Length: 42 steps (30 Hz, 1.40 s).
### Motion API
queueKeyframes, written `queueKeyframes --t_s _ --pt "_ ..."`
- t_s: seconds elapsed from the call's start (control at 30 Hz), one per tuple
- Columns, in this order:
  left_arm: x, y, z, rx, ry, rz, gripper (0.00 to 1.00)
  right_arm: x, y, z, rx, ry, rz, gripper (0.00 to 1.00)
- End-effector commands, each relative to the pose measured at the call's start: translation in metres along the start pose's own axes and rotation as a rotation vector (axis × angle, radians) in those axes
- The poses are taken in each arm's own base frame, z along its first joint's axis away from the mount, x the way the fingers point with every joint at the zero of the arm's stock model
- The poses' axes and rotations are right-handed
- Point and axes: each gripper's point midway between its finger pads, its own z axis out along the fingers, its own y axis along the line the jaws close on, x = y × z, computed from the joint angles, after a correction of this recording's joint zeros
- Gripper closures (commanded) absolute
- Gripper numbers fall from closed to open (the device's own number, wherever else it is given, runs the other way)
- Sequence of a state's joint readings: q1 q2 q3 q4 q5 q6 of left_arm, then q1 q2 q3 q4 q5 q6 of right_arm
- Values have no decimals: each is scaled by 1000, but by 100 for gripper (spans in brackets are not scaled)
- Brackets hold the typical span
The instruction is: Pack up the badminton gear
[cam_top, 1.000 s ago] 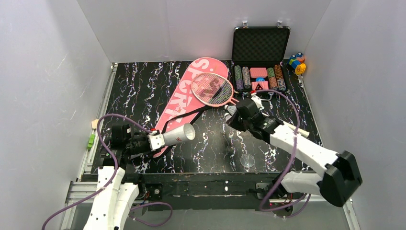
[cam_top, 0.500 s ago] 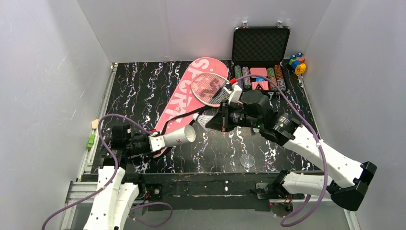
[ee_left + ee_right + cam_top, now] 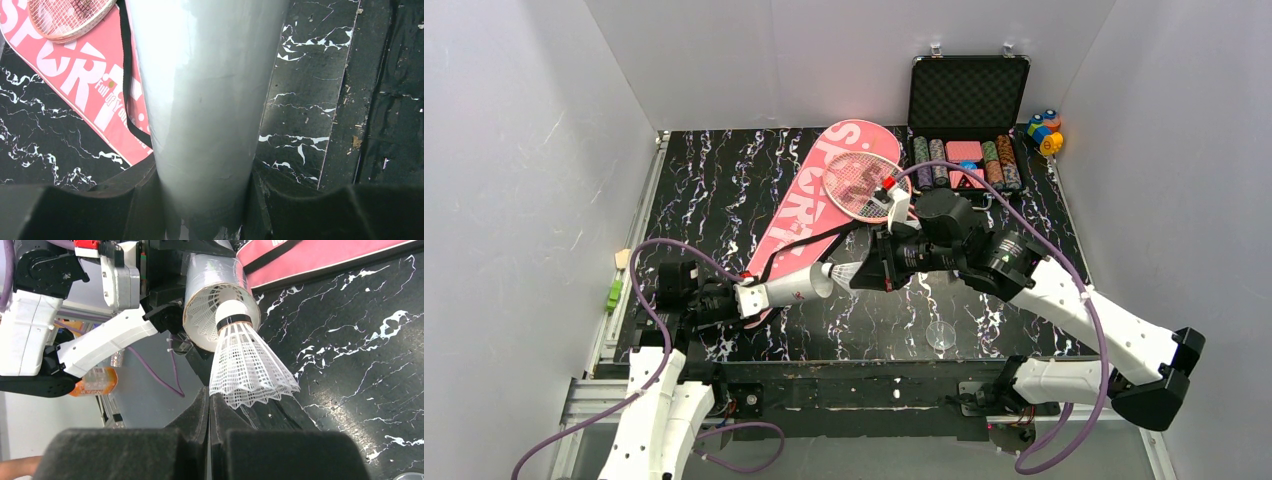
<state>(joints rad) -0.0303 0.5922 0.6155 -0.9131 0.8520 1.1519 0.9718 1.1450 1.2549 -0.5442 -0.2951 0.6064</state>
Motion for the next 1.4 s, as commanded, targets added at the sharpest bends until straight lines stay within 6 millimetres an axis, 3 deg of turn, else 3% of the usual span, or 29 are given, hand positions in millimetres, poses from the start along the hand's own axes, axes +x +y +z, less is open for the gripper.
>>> queueKeyframes --t_s 0.0,0.23,0.37,0.77,1.13,1.37 --pt "1 -14 4 52 -23 -54 85 -1 21 -15 -70 4 -59 99" --pt "-4 -12 2 53 -33 -48 85 10 31 -4 -114 132 -111 99" --pt "-6 -13 1 54 -38 -48 85 5 35 2 -126 155 -135 99" --pt "-9 -20 -3 75 -38 -19 85 0 18 25 -34 241 -159 99" --pt "-6 -24 -3 86 -33 -2 85 3 10 23 12 302 -185 99" --pt "-7 -24 -2 88 -36 -3 85 3 15 37 -32 307 -164 96"
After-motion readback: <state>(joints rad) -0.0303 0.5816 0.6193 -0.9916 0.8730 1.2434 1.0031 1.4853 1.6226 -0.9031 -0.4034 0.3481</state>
